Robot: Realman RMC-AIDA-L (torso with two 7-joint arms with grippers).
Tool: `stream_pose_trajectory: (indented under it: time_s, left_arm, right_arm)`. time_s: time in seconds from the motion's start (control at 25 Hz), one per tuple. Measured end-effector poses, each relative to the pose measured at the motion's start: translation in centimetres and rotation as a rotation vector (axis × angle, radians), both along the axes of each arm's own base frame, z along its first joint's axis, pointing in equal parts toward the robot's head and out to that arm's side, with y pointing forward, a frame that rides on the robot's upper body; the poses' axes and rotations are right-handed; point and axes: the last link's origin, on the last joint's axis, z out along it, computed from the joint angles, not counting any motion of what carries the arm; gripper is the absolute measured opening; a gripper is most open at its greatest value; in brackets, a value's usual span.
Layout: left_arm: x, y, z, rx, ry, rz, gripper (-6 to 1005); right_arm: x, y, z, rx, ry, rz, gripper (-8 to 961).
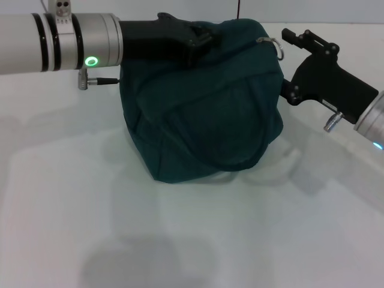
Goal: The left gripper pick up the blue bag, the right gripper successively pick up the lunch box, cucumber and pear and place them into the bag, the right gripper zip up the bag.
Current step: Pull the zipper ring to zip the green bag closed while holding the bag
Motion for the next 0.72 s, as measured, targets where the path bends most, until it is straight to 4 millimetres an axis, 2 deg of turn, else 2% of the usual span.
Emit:
stream_pose_trajectory:
  time_s: [0.32,0.56,0.72]
  left_arm:
    - [-0.1,0.01,0.02,0.003,0.001,0.004,56]
    - [-0.12,0.01,0.02,0.004,0.002,0.002,64]
    - [-0.22,-0.03,0.02,0.007,0.006,-0.004,70]
  right_arm:
    - [0.57,-0.68,0.45,0.03,0.011,0.006,538]
    - [0.55,-0.7,0.49,0.037,0.006,0.012,363]
    - [0.37,-0.66,0.48,0.038,0.006,0.021,208]
